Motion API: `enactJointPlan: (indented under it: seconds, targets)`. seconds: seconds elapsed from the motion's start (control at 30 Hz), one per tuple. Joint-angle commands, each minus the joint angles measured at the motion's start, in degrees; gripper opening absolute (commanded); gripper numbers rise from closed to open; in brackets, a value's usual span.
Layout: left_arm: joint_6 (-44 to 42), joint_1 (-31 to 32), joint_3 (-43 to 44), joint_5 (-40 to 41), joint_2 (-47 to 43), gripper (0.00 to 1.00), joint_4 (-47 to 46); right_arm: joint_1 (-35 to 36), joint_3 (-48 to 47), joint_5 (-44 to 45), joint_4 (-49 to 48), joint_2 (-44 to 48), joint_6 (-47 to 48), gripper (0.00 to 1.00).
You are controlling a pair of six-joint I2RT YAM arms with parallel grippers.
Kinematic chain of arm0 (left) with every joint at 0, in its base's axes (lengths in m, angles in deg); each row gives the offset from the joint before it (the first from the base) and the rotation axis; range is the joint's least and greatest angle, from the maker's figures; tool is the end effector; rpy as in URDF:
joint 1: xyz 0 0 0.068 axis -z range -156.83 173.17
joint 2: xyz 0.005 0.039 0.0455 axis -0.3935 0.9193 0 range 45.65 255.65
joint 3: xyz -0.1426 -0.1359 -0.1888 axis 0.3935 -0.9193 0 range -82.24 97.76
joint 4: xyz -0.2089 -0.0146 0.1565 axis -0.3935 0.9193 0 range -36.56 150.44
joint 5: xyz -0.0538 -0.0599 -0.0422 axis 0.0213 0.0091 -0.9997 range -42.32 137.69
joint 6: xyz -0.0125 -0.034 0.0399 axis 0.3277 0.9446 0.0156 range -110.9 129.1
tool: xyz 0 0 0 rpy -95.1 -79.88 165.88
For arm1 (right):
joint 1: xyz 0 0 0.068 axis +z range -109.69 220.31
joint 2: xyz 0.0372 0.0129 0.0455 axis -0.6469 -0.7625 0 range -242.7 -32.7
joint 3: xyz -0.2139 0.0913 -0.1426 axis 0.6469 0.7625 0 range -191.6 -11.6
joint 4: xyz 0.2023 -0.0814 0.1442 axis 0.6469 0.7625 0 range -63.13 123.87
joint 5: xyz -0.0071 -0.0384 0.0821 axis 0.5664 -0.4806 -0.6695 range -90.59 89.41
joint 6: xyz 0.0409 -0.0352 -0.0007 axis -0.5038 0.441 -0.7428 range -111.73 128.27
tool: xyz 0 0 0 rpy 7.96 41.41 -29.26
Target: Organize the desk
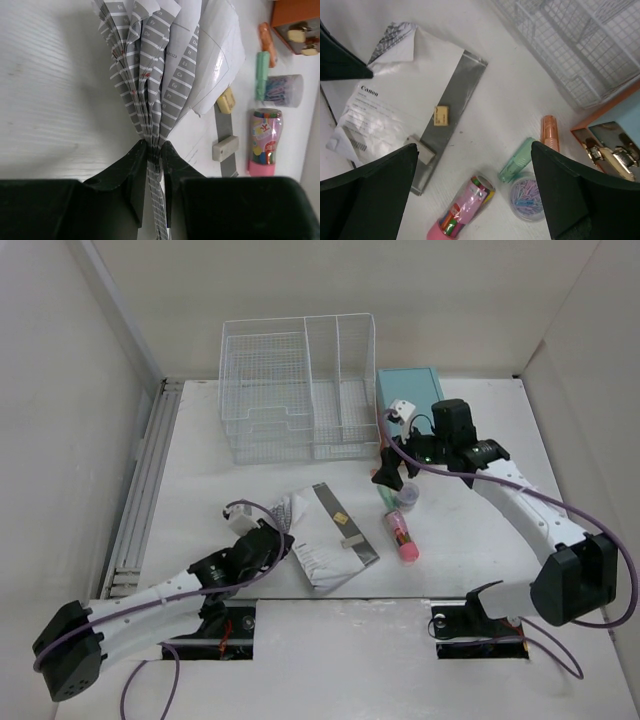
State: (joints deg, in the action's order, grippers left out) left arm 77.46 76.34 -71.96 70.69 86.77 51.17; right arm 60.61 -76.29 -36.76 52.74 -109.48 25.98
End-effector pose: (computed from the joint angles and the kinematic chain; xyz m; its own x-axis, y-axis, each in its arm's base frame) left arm 0.1045 -0.1165 0.1620 -0.5993 -0.6271 -0.4976 -0.0708 0.6607 -0.7473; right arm 0.2673 0.1213 0.3147 -0.3316 -0.3846 -0.8615 -0.8580 0.5026 0.1059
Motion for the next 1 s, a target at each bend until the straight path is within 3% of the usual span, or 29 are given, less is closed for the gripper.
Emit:
enactJointPlan:
  seconds: [0.0,0.27,0.63,0.77,0.97]
  targets:
    - [-2.9,-1.3,3.5,2.2,-2.2,0.00,8.2,-0.3,-2.5,-4.9,2.7,-1.6,3.6,1.00]
    - [-10.2,-1.3,10.4,-0.5,-2.2,0.00,5.6,-0.3,-6.2,-16.6,12.5,-8.3,12.5,1.00]
    - [-21.2,-1.8,21.8,-6.7,0.9,0.00,-3.0,-0.3,-4.5,-21.8,9.8,-7.9,12.5,1.00]
    - [-23.5,-3.2,24.2,-8.1,1.9,0.00,-4.3,-0.3,-2.6,-25.8,3.6,-7.9,8.7,1.00]
    - [-25.8,-5.0,27.7,-9.3,1.4,0.00,-3.6,-0.3,4.9,-24.2,-14.3,-5.8,-8.1,1.00]
